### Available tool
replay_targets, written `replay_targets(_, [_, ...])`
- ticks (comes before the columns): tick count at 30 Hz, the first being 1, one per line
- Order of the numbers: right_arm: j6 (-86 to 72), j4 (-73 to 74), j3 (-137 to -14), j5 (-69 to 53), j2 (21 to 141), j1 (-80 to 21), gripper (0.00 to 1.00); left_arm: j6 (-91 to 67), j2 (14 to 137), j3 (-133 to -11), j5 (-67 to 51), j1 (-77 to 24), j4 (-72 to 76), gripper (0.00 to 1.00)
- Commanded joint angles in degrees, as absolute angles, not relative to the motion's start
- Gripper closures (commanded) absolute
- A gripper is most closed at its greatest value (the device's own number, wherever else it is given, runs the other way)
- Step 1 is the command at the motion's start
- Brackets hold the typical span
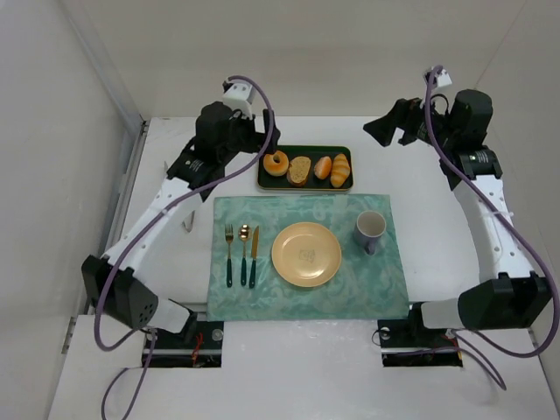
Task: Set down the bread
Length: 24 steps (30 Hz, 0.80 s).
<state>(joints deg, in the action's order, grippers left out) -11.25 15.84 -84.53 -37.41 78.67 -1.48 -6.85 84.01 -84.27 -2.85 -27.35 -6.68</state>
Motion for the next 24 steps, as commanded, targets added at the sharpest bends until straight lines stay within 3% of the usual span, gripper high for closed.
replay_targets(1, [-8.7, 12.6, -83.3, -40.8, 74.2, -1.1, 0.01, -4.3, 78.3, -78.3, 2.0, -27.2, -8.7, 0.00])
replay_targets(3, [-6.5, 13.7, -83.3, -45.9, 72.6, -1.9, 0.01, -2.4, 73.1, -75.3, 4.5, -27.2, -8.1, 0.00])
replay_targets(5, [-5.0, 15.9, -84.0, -42.8, 71.9, -4.9, 0.01, -1.6, 69.9, -70.6, 6.1, -26.7, -7.3, 0.00])
replay_targets(7, [1.2, 24.1, -87.3, -28.2, 71.9, -14.7, 0.01, -1.0, 66.3, -66.7, 4.3, -23.5, -7.3, 0.00])
replay_targets(10, [2.0, 24.2, -85.9, -12.1, 71.9, -24.4, 0.01, -0.4, 62.8, -62.8, 3.6, -20.7, -7.3, 0.00])
replay_targets(11, [3.1, 23.6, -84.3, 0.3, 71.9, -31.5, 0.01, -0.4, 61.9, -60.3, 4.8, -20.7, -6.4, 0.00])
replay_targets(14, [4.9, 20.2, -80.8, 13.1, 71.9, -35.6, 0.01, -1.0, 61.2, -58.4, 5.6, -18.3, -7.6, 0.00])
replay_targets(18, [5.5, 19.5, -78.1, 14.4, 73.8, -35.6, 0.01, -2.2, 60.6, -52.6, 9.6, -16.1, -7.6, 0.00])
replay_targets(21, [4.1, 18.3, -75.8, 5.3, 73.3, -34.3, 0.00, -3.3, 61.8, -51.2, 14.0, -14.8, -9.3, 0.00])
replay_targets(24, [3.6, 19.2, -75.8, 4.4, 73.9, -34.3, 0.00, -4.5, 64.9, -51.2, 16.1, -12.9, -9.3, 0.00])
